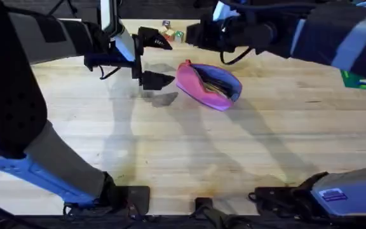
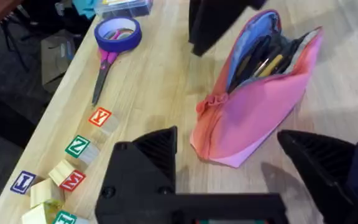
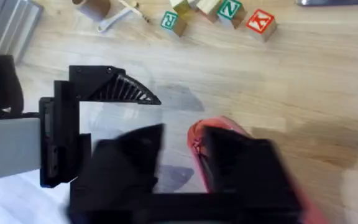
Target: Unzip the bag, pick up the pens from the table one at a time and place them inside, then zip the bag closed.
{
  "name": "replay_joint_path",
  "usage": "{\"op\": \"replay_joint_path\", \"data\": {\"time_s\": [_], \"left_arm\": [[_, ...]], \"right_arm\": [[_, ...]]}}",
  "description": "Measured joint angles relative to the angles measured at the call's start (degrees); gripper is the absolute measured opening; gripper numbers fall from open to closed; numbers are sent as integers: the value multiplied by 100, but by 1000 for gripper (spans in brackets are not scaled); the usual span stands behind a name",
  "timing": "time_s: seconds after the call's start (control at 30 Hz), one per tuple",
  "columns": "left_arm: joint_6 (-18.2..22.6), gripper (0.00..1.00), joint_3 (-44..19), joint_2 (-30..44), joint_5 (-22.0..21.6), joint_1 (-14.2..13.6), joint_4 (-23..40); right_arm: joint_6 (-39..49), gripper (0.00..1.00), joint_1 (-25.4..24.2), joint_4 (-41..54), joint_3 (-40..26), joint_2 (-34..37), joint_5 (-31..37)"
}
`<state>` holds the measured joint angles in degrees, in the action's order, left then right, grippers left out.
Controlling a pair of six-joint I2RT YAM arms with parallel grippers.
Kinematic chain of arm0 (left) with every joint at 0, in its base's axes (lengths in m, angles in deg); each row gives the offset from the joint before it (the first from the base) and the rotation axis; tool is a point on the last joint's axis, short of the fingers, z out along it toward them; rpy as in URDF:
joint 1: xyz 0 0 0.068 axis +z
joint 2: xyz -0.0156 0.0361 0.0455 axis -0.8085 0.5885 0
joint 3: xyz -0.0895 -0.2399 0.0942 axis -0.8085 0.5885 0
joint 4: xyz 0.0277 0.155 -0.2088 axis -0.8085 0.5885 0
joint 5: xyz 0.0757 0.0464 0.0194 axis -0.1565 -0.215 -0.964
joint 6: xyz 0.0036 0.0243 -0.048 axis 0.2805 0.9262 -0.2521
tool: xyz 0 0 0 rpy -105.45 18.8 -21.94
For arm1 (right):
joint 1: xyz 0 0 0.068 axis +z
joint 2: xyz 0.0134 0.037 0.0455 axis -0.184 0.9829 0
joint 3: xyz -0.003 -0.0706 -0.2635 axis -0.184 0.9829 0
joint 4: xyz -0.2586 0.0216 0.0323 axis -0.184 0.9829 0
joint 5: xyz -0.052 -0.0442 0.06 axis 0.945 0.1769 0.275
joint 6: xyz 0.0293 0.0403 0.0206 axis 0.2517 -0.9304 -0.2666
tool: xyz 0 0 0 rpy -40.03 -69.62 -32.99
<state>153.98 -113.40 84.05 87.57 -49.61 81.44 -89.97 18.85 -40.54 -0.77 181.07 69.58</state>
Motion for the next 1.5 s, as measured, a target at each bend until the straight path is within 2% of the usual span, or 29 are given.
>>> {"op": "replay_joint_path", "data": {"time_s": [0.17, 0.2, 0.23, 0.97, 1.5], "left_arm": [[1, 993, 0, 0, 0, 0, 0], [1, 993, 0, 2, -2, 0, 0], [1, 993, 0, 0, 0, 0, 0], [1, 993, 0, 0, -2, 0, 0], [1, 993, 0, 1, -2, 0, 0]], "right_arm": [[50, 910, 0, 128, 0, -40, 0], [87, 972, 0, 184, 0, -38, 0], [89, 991, 0, 239, 0, -39, -2], [134, 997, 0, 350, 0, -25, 0], [324, 998, 0, 261, 0, 583, 145]]}}
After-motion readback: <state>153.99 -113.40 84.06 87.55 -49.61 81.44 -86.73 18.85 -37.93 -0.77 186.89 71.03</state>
